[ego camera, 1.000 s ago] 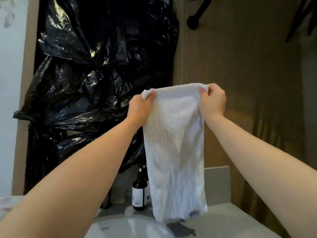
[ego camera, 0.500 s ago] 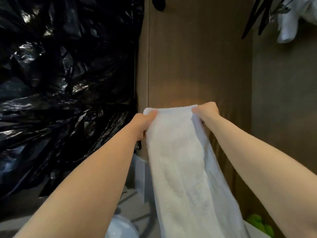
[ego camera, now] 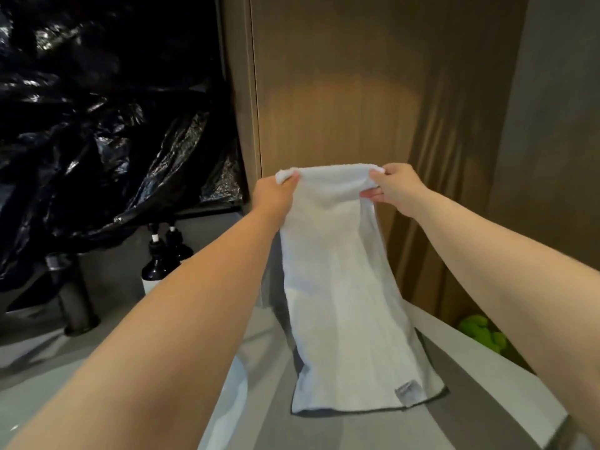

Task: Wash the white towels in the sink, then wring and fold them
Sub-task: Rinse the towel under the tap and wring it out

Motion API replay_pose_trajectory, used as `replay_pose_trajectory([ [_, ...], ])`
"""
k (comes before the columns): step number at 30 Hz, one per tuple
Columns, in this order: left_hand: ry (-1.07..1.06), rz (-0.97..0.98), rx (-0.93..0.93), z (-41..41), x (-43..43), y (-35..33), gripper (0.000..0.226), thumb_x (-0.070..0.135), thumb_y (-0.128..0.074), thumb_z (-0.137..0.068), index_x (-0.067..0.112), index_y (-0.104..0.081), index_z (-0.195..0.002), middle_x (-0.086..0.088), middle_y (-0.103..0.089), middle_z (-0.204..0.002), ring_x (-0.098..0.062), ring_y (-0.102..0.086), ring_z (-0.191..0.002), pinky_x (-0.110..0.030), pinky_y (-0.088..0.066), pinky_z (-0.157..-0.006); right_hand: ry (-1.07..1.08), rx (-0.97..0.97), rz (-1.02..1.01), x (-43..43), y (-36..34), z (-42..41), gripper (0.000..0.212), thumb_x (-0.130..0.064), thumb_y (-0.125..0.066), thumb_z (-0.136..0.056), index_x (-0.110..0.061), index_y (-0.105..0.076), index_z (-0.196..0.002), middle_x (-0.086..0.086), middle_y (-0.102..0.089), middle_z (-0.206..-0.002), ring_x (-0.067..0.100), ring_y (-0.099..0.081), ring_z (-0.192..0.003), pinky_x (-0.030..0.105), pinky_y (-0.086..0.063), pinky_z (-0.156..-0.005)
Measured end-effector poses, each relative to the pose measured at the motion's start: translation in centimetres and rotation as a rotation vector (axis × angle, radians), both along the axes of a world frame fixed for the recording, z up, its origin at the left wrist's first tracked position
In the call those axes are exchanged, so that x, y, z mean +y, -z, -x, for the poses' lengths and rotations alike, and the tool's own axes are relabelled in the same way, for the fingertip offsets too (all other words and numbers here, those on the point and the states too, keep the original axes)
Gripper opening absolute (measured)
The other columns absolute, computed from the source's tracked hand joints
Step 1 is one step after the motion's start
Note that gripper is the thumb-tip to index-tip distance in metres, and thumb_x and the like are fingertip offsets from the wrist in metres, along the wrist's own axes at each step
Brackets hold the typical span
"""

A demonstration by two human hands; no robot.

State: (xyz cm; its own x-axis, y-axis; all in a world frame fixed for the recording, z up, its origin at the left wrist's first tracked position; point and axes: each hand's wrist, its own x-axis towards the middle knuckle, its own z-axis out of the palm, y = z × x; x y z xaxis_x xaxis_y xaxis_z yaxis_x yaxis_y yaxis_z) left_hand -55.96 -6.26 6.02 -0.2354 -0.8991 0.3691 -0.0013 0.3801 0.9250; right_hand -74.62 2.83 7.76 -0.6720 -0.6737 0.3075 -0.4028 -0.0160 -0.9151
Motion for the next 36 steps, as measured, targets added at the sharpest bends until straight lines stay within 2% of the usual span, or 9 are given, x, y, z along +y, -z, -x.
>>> replay_pose_trajectory([
  [6, 0.001, 0.062, -0.178, 0.2, 0.7, 4.4, 0.023, 0.038, -0.062, -0.093, 0.017, -0.068, -0.089, -0.004, -0.062, -0.086, -0.019, -0.057, -0.081, -0.032, -0.049, -0.074, 0.044, 0.087, -0.077, 2.1, 4.5, 0.4, 0.035, -0.027, -0.054, -0.098, -0.012, -0.053, -0.13, 0.006, -0.06, -0.118, 0.015, -0.069, -0.081, 0.019, -0.055, -0.062],
  [12, 0.205, 0.398, -0.404, -4.6, 5.2, 7.1, 0.044, 0.028, -0.066, -0.093, 0.012, -0.047, -0.056, 0.009, -0.039, -0.053, -0.006, -0.03, -0.053, -0.024, -0.023, -0.052, -0.015, 0.189, 0.006, 8.6, 7.2, -1.4, 0.021, -0.026, -0.053, -0.098, -0.011, -0.064, -0.108, 0.007, -0.065, -0.101, 0.019, -0.069, -0.081, 0.026, -0.058, -0.074],
  [16, 0.264, 0.616, -0.525, -8.4, 7.9, 8.6, 0.008, 0.017, -0.074, -0.085, 0.01, -0.074, -0.083, 0.005, -0.066, -0.075, -0.008, -0.056, -0.069, -0.02, -0.042, -0.063, -0.13, 0.384, -0.056, 13.7, 9.1, -3.8, 0.015, -0.021, -0.056, -0.096, -0.011, -0.065, -0.091, 0.007, -0.065, -0.088, 0.018, -0.064, -0.077, 0.026, -0.055, -0.073],
  [19, 0.34, 0.858, -0.631, -10.4, 9.4, 10.4, 0.012, 0.023, -0.07, -0.078, 0.015, -0.076, -0.085, 0.006, -0.071, -0.083, -0.015, -0.065, -0.076, -0.026, -0.049, -0.068, -0.259, 0.537, -0.208, 17.2, 10.8, -5.0, 0.009, -0.017, -0.06, -0.092, -0.016, -0.068, -0.088, 0.001, -0.065, -0.086, 0.013, -0.063, -0.082, 0.029, -0.053, -0.077],
  [24, 0.38, 0.898, -0.948, -11.7, 11.1, 13.7, 0.018, 0.029, -0.06, -0.077, 0.019, -0.07, -0.088, 0.005, -0.068, -0.087, -0.02, -0.06, -0.079, -0.033, -0.048, -0.069, -0.335, 0.743, -0.576, 20.0, 14.5, -5.0, 0.013, -0.027, -0.064, -0.09, -0.036, -0.062, -0.099, -0.017, -0.058, -0.111, 0.005, -0.052, -0.105, 0.026, -0.047, -0.096],
  [29, 0.443, 1.028, -1.054, -12.0, 11.1, 13.9, 0.02, 0.035, -0.058, -0.083, 0.016, -0.063, -0.086, 0.004, -0.06, -0.083, -0.018, -0.053, -0.074, -0.031, -0.041, -0.061, -0.367, 0.998, -0.718, 19.7, 14.3, -5.9, 0.017, -0.028, -0.06, -0.087, -0.042, -0.05, -0.09, -0.017, -0.055, -0.112, 0.006, -0.045, -0.104, 0.026, -0.043, -0.094],
  [31, 0.49, 0.914, -1.043, -12.1, 11.2, 13.5, 0.025, 0.036, -0.054, -0.085, 0.017, -0.068, -0.093, 0.006, -0.064, -0.092, -0.014, -0.057, -0.082, -0.028, -0.046, -0.07, -0.362, 1.077, -0.832, 19.4, 13.1, -6.5, 0.008, -0.041, -0.059, -0.087, -0.041, -0.052, -0.092, -0.016, -0.053, -0.115, 0.011, -0.043, -0.112, 0.031, -0.041, -0.099],
  [34, 0.587, 0.379, -0.823, -12.8, 10.8, 13.0, 0.02, 0.014, -0.056, -0.094, 0.021, -0.075, -0.098, 0.011, -0.069, -0.111, -0.004, -0.063, -0.104, -0.021, -0.047, -0.095, -0.42, 1.098, -0.798, 18.8, 12.4, -8.4, 0.067, -0.063, -0.057, -0.083, -0.035, -0.036, -0.14, -0.014, -0.032, -0.146, 0.013, -0.028, -0.135, 0.033, -0.027, -0.113],
  [36, 0.63, 0.177, -0.709, -13.4, 10.6, 13.2, 0.038, -0.005, -0.05, -0.092, 0.024, -0.075, -0.096, 0.007, -0.069, -0.116, -0.004, -0.062, -0.112, -0.024, -0.047, -0.101, -0.492, 1.132, -0.696, 17.7, 13.3, -10.6, 0.079, -0.067, -0.058, -0.08, -0.036, -0.026, -0.146, -0.014, -0.028, -0.149, 0.011, -0.026, -0.135, 0.03, -0.025, -0.113],
])
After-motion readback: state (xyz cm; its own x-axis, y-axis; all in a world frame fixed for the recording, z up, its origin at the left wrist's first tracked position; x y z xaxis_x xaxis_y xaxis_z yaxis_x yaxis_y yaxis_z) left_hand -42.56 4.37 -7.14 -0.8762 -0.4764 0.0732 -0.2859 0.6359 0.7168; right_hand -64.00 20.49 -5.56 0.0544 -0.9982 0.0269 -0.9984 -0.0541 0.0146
